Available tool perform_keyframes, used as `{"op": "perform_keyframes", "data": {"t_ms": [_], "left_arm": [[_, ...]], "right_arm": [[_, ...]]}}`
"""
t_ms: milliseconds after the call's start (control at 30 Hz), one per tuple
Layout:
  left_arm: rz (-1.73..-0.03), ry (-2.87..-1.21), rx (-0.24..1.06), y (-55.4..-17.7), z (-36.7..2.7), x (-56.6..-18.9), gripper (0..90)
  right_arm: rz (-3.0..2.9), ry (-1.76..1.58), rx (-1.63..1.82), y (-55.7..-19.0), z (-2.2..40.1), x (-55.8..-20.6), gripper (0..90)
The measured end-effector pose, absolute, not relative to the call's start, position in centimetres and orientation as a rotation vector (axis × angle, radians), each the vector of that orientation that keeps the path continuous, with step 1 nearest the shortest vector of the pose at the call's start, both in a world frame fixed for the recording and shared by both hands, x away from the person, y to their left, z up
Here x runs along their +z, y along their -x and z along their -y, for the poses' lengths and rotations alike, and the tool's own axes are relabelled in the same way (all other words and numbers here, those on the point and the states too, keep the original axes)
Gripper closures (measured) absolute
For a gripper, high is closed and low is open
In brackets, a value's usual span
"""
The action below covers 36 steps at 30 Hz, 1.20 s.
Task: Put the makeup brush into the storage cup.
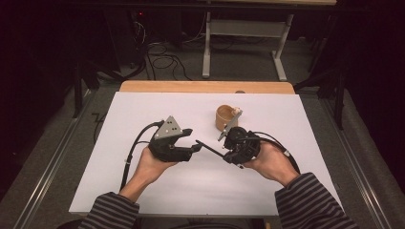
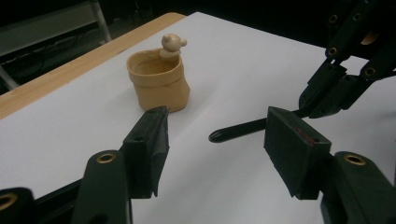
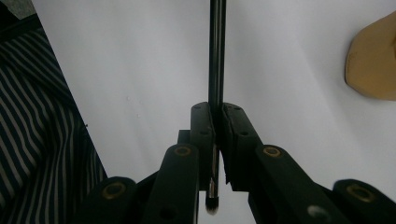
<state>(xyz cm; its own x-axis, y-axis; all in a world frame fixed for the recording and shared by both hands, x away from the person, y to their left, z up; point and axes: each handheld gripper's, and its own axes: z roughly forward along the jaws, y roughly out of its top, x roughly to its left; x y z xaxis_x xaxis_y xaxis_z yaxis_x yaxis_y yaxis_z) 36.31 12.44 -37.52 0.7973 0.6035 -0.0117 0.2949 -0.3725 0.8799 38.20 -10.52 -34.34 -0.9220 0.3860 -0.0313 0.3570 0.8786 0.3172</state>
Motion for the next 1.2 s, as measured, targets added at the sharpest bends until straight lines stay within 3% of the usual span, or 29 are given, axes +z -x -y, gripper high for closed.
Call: {"op": "perform_keyframes", "data": {"t_ms": [1200], "left_arm": [[-0.564,-2.079,0.409,-35.61,-11.6,-38.29,41.1]], "right_arm": [[-3.0,-0.548,0.427,-38.14,9.73,-33.83,85.6]]}}
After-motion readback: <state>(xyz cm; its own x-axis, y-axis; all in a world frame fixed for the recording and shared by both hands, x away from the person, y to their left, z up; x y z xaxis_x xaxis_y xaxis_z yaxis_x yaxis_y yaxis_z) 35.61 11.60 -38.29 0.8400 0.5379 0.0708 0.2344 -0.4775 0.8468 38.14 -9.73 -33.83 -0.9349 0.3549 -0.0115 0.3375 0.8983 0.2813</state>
